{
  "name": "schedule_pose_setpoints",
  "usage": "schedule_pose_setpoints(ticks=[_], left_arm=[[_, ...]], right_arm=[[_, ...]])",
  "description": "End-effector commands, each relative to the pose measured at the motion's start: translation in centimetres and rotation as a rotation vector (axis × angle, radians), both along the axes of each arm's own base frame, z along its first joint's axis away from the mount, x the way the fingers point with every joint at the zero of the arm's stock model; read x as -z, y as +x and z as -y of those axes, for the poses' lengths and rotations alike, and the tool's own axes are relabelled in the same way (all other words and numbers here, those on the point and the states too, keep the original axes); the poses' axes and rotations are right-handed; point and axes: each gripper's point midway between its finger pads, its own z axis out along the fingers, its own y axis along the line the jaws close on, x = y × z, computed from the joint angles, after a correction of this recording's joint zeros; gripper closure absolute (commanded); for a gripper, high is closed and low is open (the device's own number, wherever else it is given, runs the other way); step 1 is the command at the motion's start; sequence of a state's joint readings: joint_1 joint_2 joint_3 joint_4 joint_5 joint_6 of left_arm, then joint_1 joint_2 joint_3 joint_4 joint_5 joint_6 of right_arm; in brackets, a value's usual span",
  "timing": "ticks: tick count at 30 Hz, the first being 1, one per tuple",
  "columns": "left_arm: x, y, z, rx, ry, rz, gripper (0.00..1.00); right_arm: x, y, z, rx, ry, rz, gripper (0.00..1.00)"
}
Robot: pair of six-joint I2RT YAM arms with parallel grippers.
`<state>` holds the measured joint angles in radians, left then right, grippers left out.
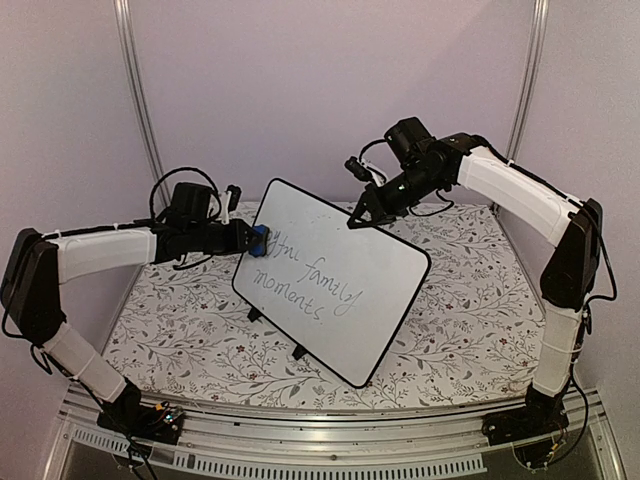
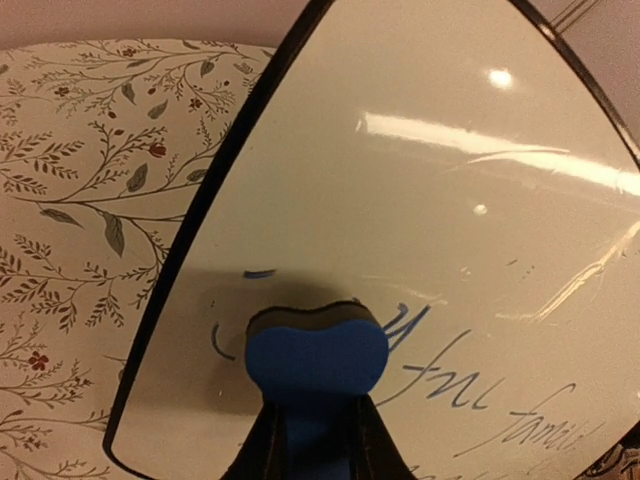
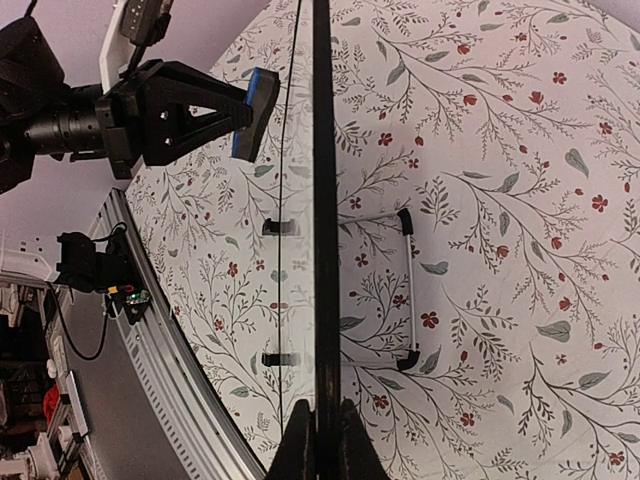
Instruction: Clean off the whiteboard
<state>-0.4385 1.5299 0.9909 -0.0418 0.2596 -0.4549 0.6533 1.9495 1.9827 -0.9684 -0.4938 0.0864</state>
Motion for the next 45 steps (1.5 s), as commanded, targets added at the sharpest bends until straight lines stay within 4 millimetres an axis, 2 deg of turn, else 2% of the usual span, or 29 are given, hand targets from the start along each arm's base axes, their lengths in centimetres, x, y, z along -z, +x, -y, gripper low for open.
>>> schedule_pose_setpoints(ticks=[1,6,13,18,25,31,34,42,45], left_arm=[[1.6,-1.0,0.0,-0.009,0.008,-0.028,1.0],[3.6,-2.4,0.0,-0.016,0.02,-0.075,1.0],[3.8,-2.4,0.2,-0.015,0.01,-0.052,1.0],[2.5,-0.5,-0.3,-0.047,0.023,-0.007,1.0],[0.4,3.0,0.0,-0.048,0.013,0.024,1.0],[0.8,4.1,-0.8,-0.076,0.038,-0.014,1.0],[1.5,3.4,-1.3,-0.085,0.037,-0.04,1.0],[5.9,-0.6,-2.5,-0.094,0.041,-0.16,1.0],[6.8,-1.5,-2.8,-0.092,0.046,-0.181,1.0]], right_arm=[[2.8,-0.4,0.9,-0.017,-0.118,0.019,1.0],[2.8,-0.6,0.8,-0.022,-0.112,0.015,1.0],[3.0,-0.6,0.7,-0.026,-0.11,0.007,1.0],[2.9,-0.7,0.7,-0.028,-0.109,0.006,1.0],[2.5,-0.9,0.9,-0.025,-0.107,0.013,1.0],[2.3,-0.9,1.0,-0.022,-0.104,0.019,1.0],[2.3,-1.0,1.0,-0.023,-0.102,0.018,1.0],[2.6,-0.9,0.8,-0.024,-0.103,0.01,1.0],[2.6,-0.8,0.8,-0.024,-0.104,0.01,1.0]])
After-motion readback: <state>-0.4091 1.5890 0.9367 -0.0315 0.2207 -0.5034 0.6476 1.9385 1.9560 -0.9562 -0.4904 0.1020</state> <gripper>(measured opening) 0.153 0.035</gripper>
